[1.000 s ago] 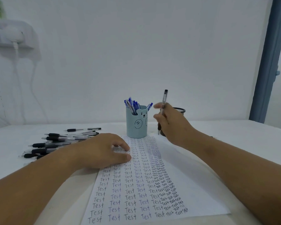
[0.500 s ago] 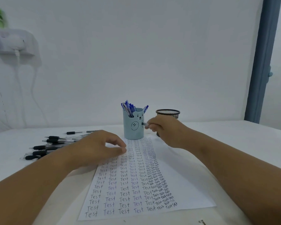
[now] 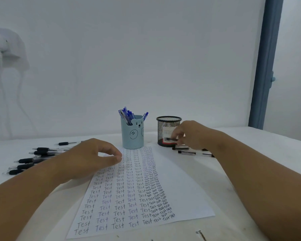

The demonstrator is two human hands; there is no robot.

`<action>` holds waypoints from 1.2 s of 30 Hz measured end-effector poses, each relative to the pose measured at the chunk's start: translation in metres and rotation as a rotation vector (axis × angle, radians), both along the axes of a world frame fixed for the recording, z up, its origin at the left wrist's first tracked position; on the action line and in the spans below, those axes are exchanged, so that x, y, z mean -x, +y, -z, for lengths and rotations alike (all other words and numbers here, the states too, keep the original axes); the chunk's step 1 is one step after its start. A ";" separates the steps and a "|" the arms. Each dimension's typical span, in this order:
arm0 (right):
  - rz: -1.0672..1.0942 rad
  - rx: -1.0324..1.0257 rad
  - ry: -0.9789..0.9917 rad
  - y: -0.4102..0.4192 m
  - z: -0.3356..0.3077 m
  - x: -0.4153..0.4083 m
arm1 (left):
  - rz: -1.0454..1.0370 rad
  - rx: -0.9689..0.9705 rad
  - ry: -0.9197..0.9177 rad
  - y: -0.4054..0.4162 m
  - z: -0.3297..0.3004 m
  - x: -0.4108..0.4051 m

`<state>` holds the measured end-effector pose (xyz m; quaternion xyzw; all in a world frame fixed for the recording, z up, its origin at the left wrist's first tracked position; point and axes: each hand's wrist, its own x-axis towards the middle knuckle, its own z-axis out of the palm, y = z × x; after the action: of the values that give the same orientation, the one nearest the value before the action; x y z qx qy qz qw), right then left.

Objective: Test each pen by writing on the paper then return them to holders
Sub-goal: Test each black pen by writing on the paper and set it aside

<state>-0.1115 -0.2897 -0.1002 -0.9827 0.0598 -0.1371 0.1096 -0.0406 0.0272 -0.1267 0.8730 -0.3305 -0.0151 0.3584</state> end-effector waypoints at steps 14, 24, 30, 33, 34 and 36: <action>0.071 0.091 0.005 -0.002 0.003 0.000 | 0.012 0.016 -0.011 -0.002 -0.002 0.001; -0.396 0.113 -0.135 0.098 0.019 -0.007 | -0.101 -0.044 -0.228 0.021 -0.020 -0.007; -0.558 0.164 -0.144 0.134 0.031 -0.003 | -0.102 -0.303 -0.171 0.060 -0.047 -0.008; -0.562 0.172 -0.130 0.134 0.034 -0.003 | -0.069 -0.394 -0.099 0.071 -0.053 -0.006; -0.555 0.175 -0.124 0.132 0.034 -0.003 | -0.062 -0.426 -0.086 0.072 -0.054 -0.006; -0.537 0.170 -0.116 0.128 0.034 -0.003 | -0.057 -0.494 -0.054 0.072 -0.054 -0.006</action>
<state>-0.1081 -0.1617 -0.1343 -0.9595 -0.2207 -0.1636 0.0625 -0.0344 0.0991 -0.0729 0.9431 -0.3016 -0.0619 0.1256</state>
